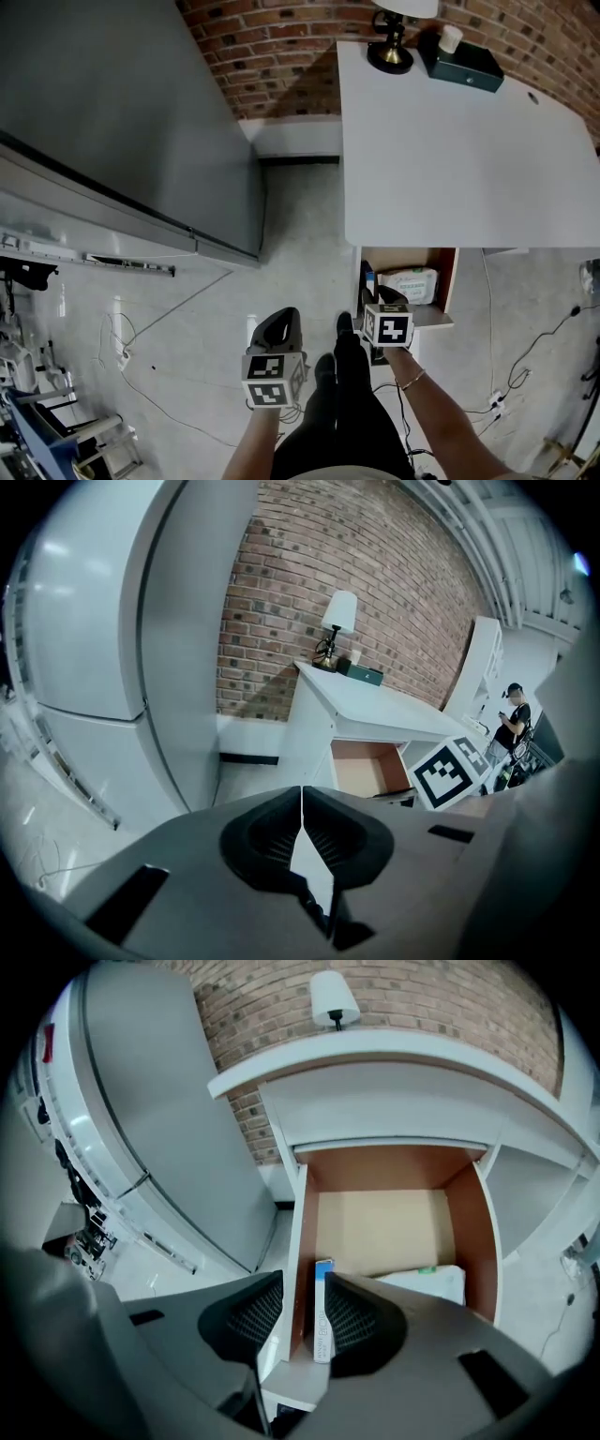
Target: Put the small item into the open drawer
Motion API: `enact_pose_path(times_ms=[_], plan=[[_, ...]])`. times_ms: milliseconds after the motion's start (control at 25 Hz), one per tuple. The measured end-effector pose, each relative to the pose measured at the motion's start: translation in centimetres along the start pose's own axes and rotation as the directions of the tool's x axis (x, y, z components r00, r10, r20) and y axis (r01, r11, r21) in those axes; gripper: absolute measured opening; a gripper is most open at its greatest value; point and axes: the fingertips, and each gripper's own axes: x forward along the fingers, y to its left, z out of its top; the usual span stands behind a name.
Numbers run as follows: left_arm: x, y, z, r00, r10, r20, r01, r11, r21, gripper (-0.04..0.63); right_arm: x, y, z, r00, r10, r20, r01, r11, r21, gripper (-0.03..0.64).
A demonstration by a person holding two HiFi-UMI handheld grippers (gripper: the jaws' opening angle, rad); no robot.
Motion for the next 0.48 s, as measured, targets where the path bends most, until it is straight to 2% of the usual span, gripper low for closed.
enact_pose_path(times_ms=[240,480], plan=[[-2.8,-1.2,0.3,1.000,-0.025,0.020,0.025,1.000,0.009,0.023,-6.6,2.0,2.6,0.989,0.030,0.144,-0.030,1.000,0.000,0.138],[-5.8,-2.5,1.3,0.997,-0.047,0.063,0.044,0.998,0.050,0.023,-14.2,4.5,3.8,0.956,0.104,0.276,-0.098,0.995,-0.035,0.133]])
